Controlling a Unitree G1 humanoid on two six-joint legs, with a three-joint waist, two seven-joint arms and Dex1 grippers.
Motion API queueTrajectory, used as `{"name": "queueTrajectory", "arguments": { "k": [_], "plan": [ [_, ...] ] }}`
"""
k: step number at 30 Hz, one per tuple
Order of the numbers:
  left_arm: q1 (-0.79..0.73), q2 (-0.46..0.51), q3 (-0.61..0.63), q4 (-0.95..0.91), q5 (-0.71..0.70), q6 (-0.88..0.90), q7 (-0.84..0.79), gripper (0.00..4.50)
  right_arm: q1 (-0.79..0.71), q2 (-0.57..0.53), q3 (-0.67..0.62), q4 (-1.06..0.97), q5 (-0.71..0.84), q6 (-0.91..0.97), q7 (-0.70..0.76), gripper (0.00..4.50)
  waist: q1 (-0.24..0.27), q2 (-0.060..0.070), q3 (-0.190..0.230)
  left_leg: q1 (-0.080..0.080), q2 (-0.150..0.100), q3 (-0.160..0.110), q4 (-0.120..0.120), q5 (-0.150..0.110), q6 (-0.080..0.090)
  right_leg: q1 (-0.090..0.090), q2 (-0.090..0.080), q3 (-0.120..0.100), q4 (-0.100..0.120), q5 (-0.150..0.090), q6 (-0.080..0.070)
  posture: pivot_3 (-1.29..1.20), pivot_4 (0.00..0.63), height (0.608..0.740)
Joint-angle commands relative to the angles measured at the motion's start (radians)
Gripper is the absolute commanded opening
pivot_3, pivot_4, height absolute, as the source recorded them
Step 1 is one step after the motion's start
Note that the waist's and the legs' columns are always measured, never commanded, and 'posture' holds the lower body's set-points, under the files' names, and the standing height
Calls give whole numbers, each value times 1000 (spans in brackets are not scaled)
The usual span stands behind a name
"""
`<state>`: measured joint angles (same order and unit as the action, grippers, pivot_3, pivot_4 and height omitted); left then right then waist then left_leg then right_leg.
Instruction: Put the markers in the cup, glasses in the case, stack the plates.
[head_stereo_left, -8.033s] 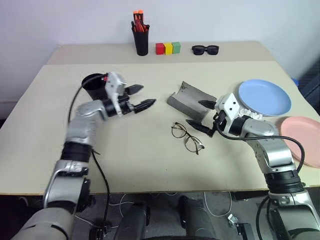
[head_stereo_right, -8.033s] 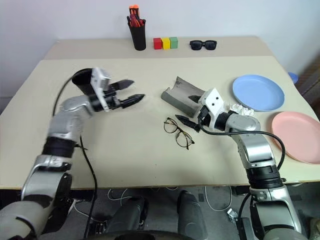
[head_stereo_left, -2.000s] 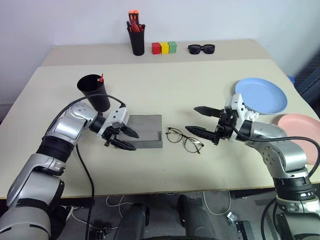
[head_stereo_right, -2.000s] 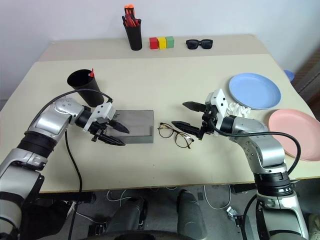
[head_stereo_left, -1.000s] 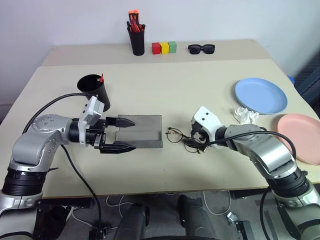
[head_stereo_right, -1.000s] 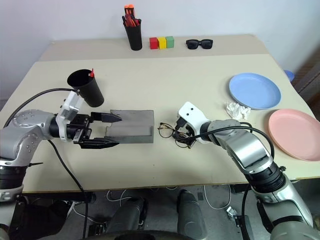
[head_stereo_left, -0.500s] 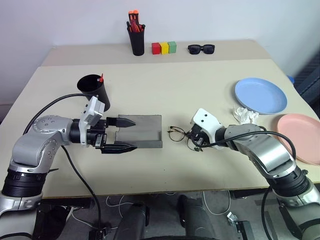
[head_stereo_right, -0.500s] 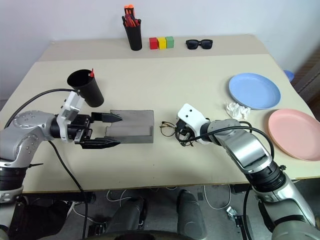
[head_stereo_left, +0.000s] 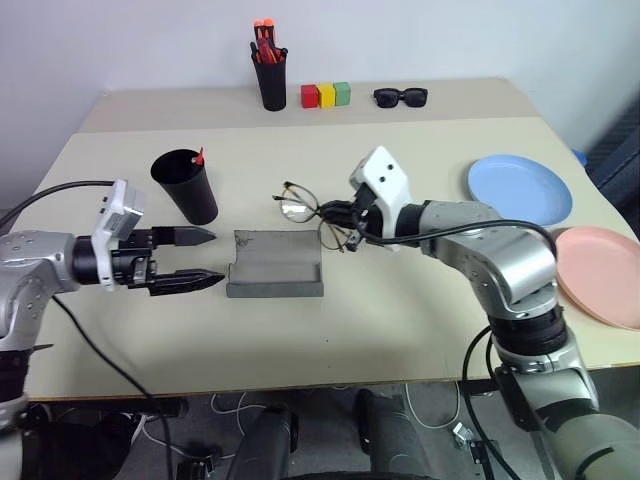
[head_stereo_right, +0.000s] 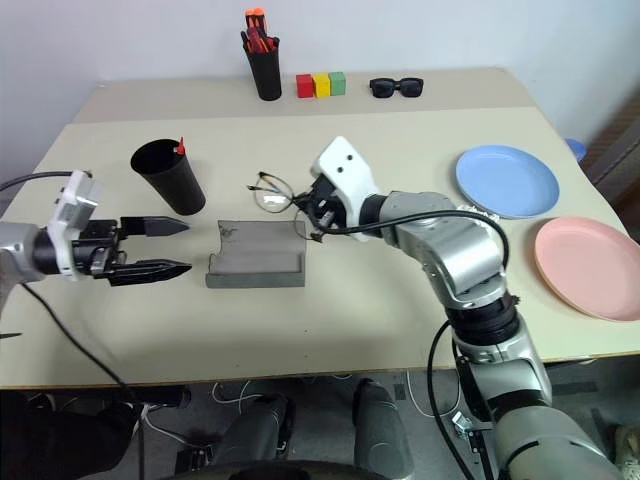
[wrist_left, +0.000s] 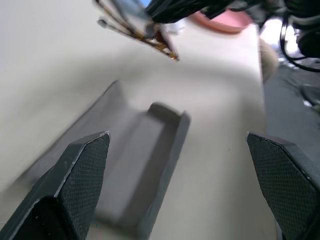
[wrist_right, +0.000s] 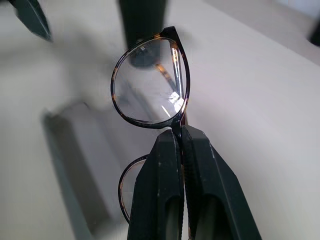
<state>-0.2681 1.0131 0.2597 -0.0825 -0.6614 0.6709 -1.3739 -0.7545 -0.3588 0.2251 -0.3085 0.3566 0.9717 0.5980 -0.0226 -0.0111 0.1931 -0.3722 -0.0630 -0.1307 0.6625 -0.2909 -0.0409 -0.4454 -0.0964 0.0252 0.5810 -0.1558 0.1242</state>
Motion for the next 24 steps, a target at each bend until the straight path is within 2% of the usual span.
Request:
{"name": "queueTrajectory", "arguments": {
  "k": [1, 7, 10, 13, 24],
  "plan": [
    [53, 62, 69, -21, -15, -1, -37, 4500, -66, 97, 31, 47, -10, -82, -18, 40, -5, 1, 1, 0, 0, 0, 0, 0, 0, -1, 0, 0, 1, 0, 0, 0, 150, 740],
    [109, 63, 116, -62, -25, -19, -23, 4500, -55, 195, 110, 206, -85, -224, -27, 40, -10, 0, 0, 0, 1, 0, -1, 0, 0, -1, 0, 0, 0, 0, 0, 0, 150, 740],
    [130, 48, 124, -90, -30, -23, -8, 4500, -16, 184, 171, 255, -146, -284, -21, 40, -14, 0, 0, 0, 0, 0, -1, 0, -1, -1, 0, 0, 1, 0, -1, 0, 150, 740],
    [136, 38, 126, -103, -37, -25, 3, 4500, 19, 123, 261, 278, -239, -341, 9, 40, -20, 0, 0, 0, 0, 0, -1, 0, -1, -1, 0, 0, 1, 0, -1, 0, 150, 740],
    [78, 17, 67, -67, -23, -76, 14, 4500, 57, 70, 285, 177, -244, -277, 115, 40, -21, 1, 0, 0, 1, 0, -2, 0, -2, -2, 1, 0, 2, -1, -2, 0, 150, 740]
  ]
}}
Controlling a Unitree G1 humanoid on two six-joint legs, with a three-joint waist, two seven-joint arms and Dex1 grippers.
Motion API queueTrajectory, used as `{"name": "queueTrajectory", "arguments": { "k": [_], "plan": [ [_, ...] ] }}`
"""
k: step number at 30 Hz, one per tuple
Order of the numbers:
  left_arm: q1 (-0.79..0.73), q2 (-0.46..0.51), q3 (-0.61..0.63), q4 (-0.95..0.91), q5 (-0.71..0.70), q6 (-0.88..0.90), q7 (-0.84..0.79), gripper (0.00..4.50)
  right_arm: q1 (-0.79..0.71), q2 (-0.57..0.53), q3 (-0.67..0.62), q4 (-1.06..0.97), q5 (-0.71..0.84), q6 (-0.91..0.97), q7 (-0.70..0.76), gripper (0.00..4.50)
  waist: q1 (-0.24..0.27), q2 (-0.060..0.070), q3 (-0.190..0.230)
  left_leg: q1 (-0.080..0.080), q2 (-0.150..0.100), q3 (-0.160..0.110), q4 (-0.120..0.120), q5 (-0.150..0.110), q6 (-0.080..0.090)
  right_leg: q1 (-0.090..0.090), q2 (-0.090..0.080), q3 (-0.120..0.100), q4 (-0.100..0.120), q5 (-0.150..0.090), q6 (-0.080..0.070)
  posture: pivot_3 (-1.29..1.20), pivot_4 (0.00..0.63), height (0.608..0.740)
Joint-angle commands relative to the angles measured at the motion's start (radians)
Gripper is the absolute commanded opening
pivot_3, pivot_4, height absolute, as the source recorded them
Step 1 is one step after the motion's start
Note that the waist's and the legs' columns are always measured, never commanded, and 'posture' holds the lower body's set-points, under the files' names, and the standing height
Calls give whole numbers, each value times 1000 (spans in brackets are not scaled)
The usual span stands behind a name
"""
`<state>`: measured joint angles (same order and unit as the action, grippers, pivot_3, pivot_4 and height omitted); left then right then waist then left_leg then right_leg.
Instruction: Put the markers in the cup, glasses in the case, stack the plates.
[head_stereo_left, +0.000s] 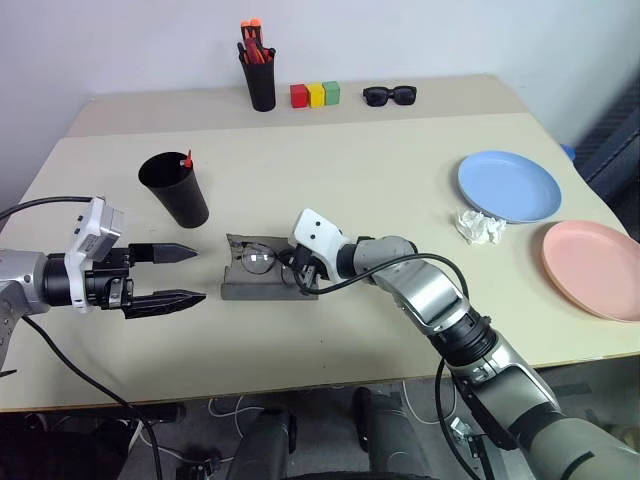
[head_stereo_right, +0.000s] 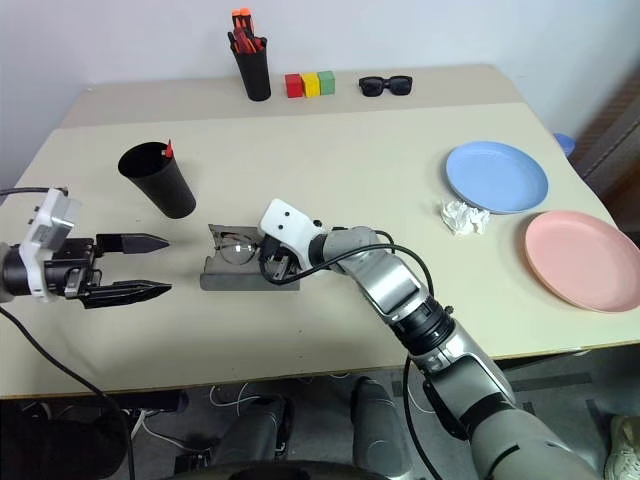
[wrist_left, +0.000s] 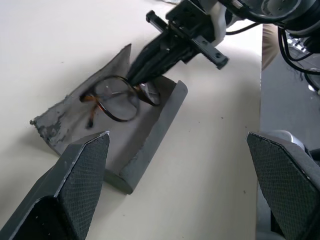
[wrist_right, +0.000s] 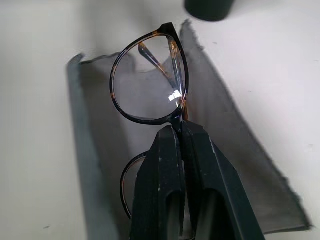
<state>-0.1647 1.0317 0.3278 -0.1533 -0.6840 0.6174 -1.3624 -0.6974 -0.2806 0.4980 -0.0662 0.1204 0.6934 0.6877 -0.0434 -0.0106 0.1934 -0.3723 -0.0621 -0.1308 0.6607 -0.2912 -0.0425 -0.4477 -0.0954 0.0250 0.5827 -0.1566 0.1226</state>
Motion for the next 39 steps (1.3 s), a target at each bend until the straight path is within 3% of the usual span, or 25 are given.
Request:
{"name": "queueTrajectory", "arguments": {
  "k": [1, 7, 10, 17, 20, 24, 29, 32, 39],
  "plan": [
    [-31, -4, -6, 7, 2, -25, 4, 4500, 0, -8, 15, -69, -9, 0, 30, 40, -1, 0, 0, 0, 0, 0, 0, 0, 0, 0, 0, 0, 0, 0, 0, 0, 150, 740],
    [-44, -9, -19, 19, 9, -43, 10, 4500, 1, 4, 39, -47, -50, -34, 31, 40, -1, 0, 0, 0, 0, 0, 0, 0, 0, 0, 0, 0, 0, 0, 0, 0, 150, 740],
    [-44, -12, -21, 17, 6, -43, 16, 4500, -2, 27, 19, -39, -41, -17, 22, 934, -1, 0, 0, 0, 0, 0, 0, 0, 0, 0, 0, 0, 0, 0, 0, 0, 150, 740],
    [-54, -27, -26, 18, 2, -48, 29, 4500, -17, 54, -42, -63, -13, 20, 3, 4281, 0, 0, 0, 0, 0, 0, 0, 0, 0, 0, 0, 0, 0, 0, 0, 0, 150, 740],
    [-87, -52, -41, 36, 16, -70, 51, 4500, -35, 74, -97, -74, 13, 21, -4, 4402, 0, 0, 0, 0, 0, 0, 0, 0, 0, 0, 0, 0, 0, 0, 0, 0, 150, 740],
    [-175, -103, -69, 82, 46, -92, 110, 4500, -27, 107, -244, -132, 158, 28, 32, 4402, 2, 0, 0, 0, 0, 0, 0, 0, 0, 0, 0, 0, 0, 0, 0, 0, 150, 740],
    [-280, -172, -134, 150, 97, -123, 165, 4500, 34, 45, -366, -199, 294, 24, 115, 4402, 6, 0, 0, 0, 0, -1, 0, 0, 0, 1, 0, 0, 0, 0, 0, 0, 150, 740],
    [-348, -221, -181, 224, 162, -176, 203, 3646, 97, -8, -419, -257, 390, 34, 179, 4500, 6, 0, 0, 0, 0, 0, 0, 0, 0, 1, 0, 0, -1, 0, 0, 0, 150, 740],
    [-597, -362, -250, 475, 320, -244, 401, 33, 171, -59, -385, -298, 401, 13, 166, 4500, 4, -1, 0, 1, 0, 0, 1, 0, 0, 1, 0, 0, 0, 0, 0, 0, 150, 740]
  ]
}}
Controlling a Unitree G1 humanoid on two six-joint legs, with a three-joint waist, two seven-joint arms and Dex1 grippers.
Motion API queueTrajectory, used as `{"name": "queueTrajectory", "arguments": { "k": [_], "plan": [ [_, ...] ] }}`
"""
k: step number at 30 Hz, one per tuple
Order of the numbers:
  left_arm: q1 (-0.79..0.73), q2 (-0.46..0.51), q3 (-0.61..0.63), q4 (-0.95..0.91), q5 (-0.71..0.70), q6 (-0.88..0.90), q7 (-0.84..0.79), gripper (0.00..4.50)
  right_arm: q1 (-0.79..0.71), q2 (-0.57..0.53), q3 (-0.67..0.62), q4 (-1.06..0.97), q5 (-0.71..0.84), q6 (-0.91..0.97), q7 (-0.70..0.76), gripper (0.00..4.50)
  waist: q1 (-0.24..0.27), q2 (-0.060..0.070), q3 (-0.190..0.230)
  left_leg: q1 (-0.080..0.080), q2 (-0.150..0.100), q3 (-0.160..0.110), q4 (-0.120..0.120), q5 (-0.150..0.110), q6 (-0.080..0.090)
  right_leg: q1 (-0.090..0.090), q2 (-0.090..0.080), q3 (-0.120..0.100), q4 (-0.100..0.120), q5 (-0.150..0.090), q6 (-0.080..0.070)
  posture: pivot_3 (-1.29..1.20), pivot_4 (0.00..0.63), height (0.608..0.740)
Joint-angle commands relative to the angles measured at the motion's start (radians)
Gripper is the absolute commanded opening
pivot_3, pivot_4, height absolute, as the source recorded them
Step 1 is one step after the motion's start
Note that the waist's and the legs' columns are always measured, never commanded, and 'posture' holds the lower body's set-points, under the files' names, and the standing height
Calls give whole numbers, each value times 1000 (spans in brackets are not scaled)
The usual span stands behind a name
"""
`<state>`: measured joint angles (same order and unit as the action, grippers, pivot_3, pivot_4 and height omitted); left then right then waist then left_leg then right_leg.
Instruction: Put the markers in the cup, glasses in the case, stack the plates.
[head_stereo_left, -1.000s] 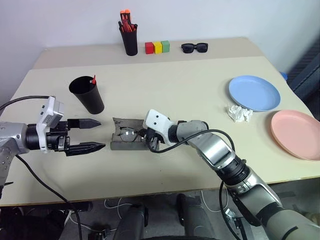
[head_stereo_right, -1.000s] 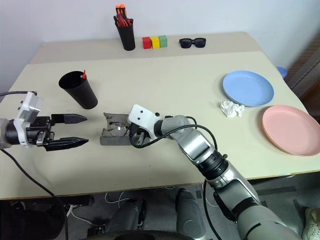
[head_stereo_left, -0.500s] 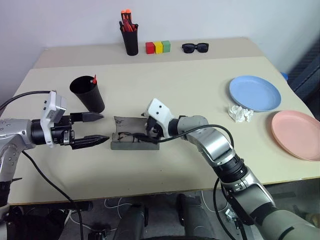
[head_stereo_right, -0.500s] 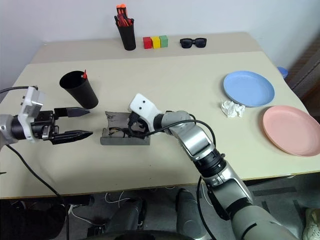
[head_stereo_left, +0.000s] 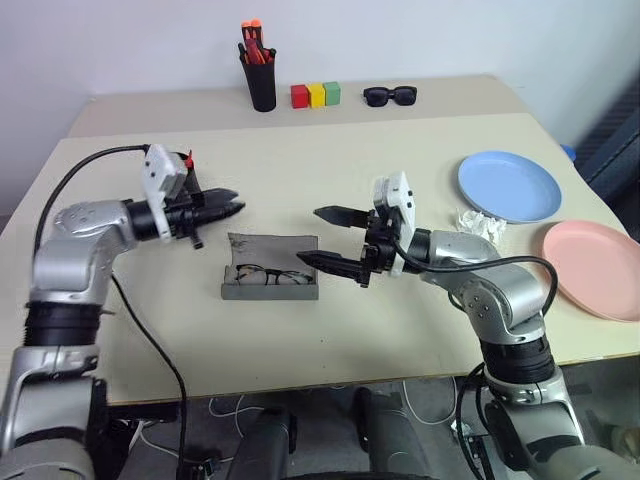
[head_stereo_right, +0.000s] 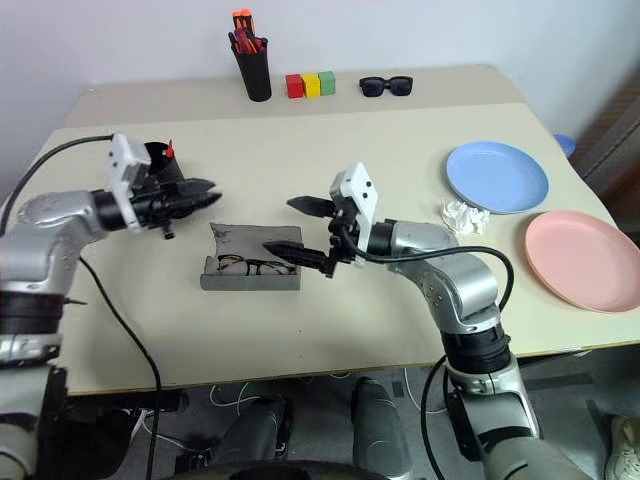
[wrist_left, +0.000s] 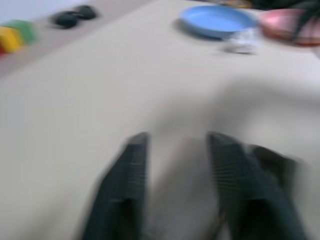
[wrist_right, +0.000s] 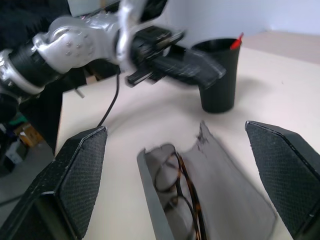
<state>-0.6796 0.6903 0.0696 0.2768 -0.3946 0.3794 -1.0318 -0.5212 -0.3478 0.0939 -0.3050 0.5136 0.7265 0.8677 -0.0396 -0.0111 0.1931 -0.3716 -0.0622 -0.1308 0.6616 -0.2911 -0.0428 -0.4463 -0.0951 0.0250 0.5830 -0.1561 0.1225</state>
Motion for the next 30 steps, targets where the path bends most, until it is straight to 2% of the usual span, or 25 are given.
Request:
{"name": "queueTrajectory", "arguments": {
  "k": [1, 6, 12, 15, 21, 25, 30],
  "plan": [
    [-111, -30, 6, 66, 34, 15, 81, 33, -5, 11, 22, -63, 12, -20, -23, 4500, -2, 0, 0, 0, 0, 0, 0, 0, 0, 0, 0, 0, 0, 0, 0, 0, 150, 740],
    [-163, -17, -120, 148, 129, 54, 3, 33, -4, 13, 35, -65, 7, -36, -52, 4500, -5, 0, 0, 0, 0, 0, 0, 0, 0, 0, 0, 0, 0, 0, 0, 0, 150, 740],
    [-207, 4, -222, 173, 181, 221, -81, 33, 2, 2, 30, -68, 21, -33, -66, 4500, -3, 0, 0, -1, 0, 0, 1, 0, 0, 0, 0, 0, 0, 0, 0, 0, 150, 740],
    [-223, 1, -216, 177, 164, 301, -101, 33, 6, 1, 31, -75, 25, -33, -72, 4500, -2, 0, 0, -1, 0, 0, 1, 0, 0, 0, 0, 0, 0, 0, 0, 0, 150, 740],
    [-172, 72, -252, 80, 132, 417, -234, 33, 2, 5, 42, -61, 14, -48, -84, 4500, -6, 0, 0, -1, 0, 0, 1, 0, 0, 0, 0, 0, 0, 0, 0, 0, 150, 740],
    [-106, 137, -292, -7, 140, 439, -299, 33, -2, 5, 45, -53, 10, -58, -88, 4500, -5, 0, 0, -1, 0, 0, 1, 0, 0, -1, 0, 0, 1, 0, 0, 0, 150, 740],
    [-68, 164, -270, -80, 97, 471, -333, 33, -4, 0, 54, -44, -1, -68, -89, 4500, -2, 0, 0, 0, 0, 0, 1, 0, 0, 1, 0, 0, 1, 0, 0, 0, 150, 740]
  ]
}}
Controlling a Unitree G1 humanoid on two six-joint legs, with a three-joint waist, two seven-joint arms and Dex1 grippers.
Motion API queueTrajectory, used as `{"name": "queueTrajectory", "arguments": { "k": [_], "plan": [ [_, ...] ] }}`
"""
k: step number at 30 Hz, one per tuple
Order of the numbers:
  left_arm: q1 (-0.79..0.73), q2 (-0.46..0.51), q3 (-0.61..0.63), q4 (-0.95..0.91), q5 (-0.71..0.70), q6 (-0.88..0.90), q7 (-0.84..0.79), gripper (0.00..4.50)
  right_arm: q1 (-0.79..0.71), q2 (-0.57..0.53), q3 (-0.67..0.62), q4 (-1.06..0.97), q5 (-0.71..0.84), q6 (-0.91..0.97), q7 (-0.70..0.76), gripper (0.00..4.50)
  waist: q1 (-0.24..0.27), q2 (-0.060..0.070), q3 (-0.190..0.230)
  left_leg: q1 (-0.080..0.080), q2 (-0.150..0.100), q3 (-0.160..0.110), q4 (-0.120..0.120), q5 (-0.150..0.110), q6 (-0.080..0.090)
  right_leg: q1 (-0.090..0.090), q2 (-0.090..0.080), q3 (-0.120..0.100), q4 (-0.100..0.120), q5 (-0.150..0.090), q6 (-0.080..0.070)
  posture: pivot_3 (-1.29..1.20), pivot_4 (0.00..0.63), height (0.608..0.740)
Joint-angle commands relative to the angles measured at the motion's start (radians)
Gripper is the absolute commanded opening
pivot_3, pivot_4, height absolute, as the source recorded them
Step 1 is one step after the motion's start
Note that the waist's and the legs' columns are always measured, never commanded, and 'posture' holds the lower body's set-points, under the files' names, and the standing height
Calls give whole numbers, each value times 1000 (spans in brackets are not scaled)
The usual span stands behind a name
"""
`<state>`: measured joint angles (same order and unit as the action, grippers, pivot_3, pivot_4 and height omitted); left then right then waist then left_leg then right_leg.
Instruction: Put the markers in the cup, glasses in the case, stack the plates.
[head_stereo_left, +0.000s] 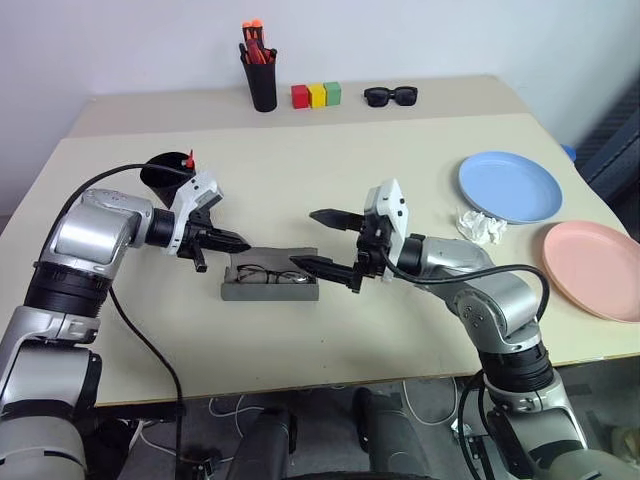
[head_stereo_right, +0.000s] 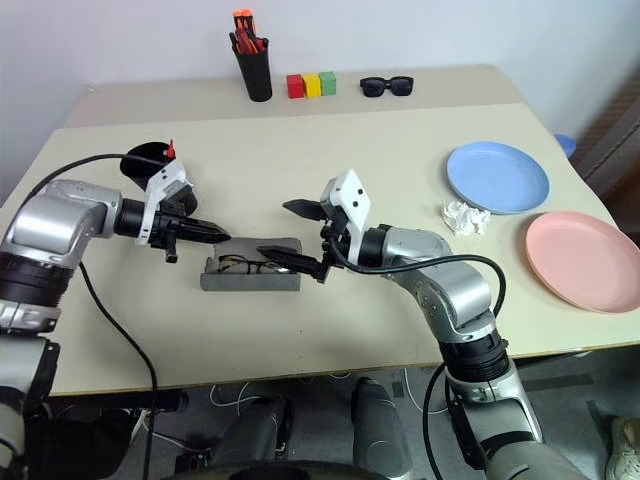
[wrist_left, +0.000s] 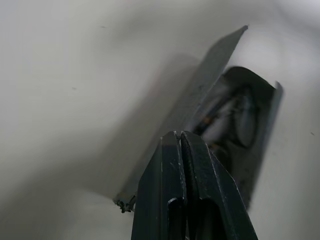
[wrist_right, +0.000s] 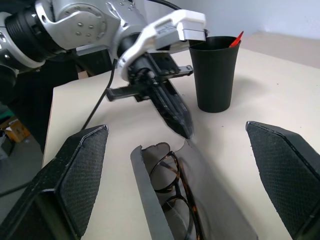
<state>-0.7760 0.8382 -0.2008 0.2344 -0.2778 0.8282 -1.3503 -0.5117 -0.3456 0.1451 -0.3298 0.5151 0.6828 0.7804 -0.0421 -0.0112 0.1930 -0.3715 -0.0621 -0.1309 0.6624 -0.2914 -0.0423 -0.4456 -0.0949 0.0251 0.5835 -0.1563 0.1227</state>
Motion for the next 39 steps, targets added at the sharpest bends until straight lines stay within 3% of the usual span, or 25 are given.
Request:
{"name": "queueTrajectory", "arguments": {
  "k": [1, 10, 15, 18, 21, 25, 33, 39],
  "plan": [
    [36, 26, -3, -51, -22, 22, -24, 33, -13, -3, 5, -18, -6, -27, -2, 4500, 0, 0, 0, 0, 0, 0, 0, 0, 0, 0, 0, 0, 0, 0, 0, 0, 150, 740],
    [167, 103, 3, -195, -59, 49, -40, 33, -16, -16, 15, 3, -37, -52, -7, 4500, -1, 0, 0, 0, 0, 0, 0, 0, 0, 0, 0, 0, 0, 0, 0, 0, 150, 740],
    [145, -41, 154, -135, -46, -165, 181, 33, -23, -13, 15, 16, -54, -74, -15, 4500, 9, 0, 0, 0, 0, -1, 0, 0, 0, 0, 0, 0, 0, 0, 0, 0, 150, 740],
    [104, -105, 230, -121, -85, -206, 249, 966, -47, -12, -16, 70, -98, -109, -65, 4500, 10, -1, 0, -1, 0, -1, 1, 0, -1, 0, 0, 0, -1, 0, 0, 0, 150, 740],
    [78, -157, 292, -143, -176, -181, 256, 2429, -66, -60, -59, 150, -148, -159, -83, 4500, 13, -1, 0, -1, 0, 0, 1, 0, -1, 0, 0, 0, -1, 0, 0, 0, 150, 740],
    [100, -159, 294, -204, -260, -149, 185, 4453, -61, -176, -144, 230, -184, -134, -104, 4500, 21, -1, 0, -1, 0, 0, 1, 0, -1, 0, -1, 0, -1, 0, 0, 0, 150, 740],
    [38, -232, 296, -209, -371, -129, 165, 4453, 177, -377, -460, 138, -186, -49, -206, 4500, 30, -1, 0, -1, 0, 1, 1, 0, 0, 2, -1, 0, -3, 0, 0, 0, 150, 740],
    [25, -250, 255, -115, -316, -242, 119, 4453, 354, -437, -667, 112, -257, 5, -341, 4500, 28, 0, -1, 1, 0, 3, 1, 0, 0, 2, 0, 1, -2, 0, 0, 0, 150, 740]
  ]
}}
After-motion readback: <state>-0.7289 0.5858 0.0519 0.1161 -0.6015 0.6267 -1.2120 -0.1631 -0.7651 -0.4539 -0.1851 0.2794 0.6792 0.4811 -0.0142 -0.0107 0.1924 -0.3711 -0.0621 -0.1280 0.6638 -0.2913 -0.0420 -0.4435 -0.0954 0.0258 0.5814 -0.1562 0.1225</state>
